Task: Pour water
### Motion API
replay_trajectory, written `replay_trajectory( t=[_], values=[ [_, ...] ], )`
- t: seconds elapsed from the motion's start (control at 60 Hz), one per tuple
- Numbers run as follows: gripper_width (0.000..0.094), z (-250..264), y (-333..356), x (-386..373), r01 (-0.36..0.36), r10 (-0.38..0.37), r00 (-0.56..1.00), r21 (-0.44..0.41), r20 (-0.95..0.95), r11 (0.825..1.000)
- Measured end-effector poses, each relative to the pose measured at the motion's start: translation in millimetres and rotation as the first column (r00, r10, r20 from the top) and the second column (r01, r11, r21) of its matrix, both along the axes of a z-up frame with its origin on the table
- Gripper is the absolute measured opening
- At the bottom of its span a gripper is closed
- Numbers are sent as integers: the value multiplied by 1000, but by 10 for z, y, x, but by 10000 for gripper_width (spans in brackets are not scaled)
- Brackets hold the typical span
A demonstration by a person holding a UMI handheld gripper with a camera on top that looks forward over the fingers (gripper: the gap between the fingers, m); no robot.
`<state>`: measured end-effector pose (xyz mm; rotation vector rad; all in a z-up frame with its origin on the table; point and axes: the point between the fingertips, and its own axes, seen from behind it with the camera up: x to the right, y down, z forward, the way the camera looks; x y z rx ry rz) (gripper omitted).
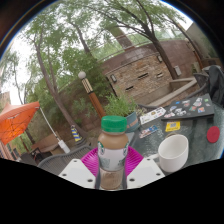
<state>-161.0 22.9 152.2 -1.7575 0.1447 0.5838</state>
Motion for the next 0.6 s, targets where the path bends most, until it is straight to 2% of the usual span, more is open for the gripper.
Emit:
replay_trajectory(
  t=[0.017, 0.067, 0.1, 0.117, 0.167, 0.217, 0.233, 0.267, 0.367, 0.383, 0.4, 0.433, 0.55, 0.6],
  values=[
    [305, -119, 75, 48, -9, 9, 997, -1, -83, 1000],
    [305, -40, 208, 141, -19, -6, 939, -68, -343, 997],
    [304, 128, 256, 142, -8, -60, 860, -131, -507, 991],
    [304, 51, 340, 190, -30, -51, 817, -130, -575, 991],
    [303, 65, 447, 344, -69, -93, 638, -178, -764, 982],
    [304, -15, 419, 418, -98, -130, 467, -197, -875, 975],
    [304, 129, 426, 480, -111, -178, 371, -234, -911, 966],
    [303, 6, 514, 514, -122, -196, 266, -234, -944, 964],
    [301, 50, 531, 647, -174, -260, -42, -249, -965, 953],
    [301, 203, 451, 718, -193, -289, -107, -265, -951, 945],
    [302, 38, 560, 647, -191, -281, -105, -258, -954, 947],
    [302, 50, 529, 664, -204, -290, -157, -256, -944, 945],
    [304, 277, 450, 809, -234, -296, -303, -231, -906, 945],
    [303, 210, 528, 738, -225, -282, -283, -222, -917, 949]
  ],
)
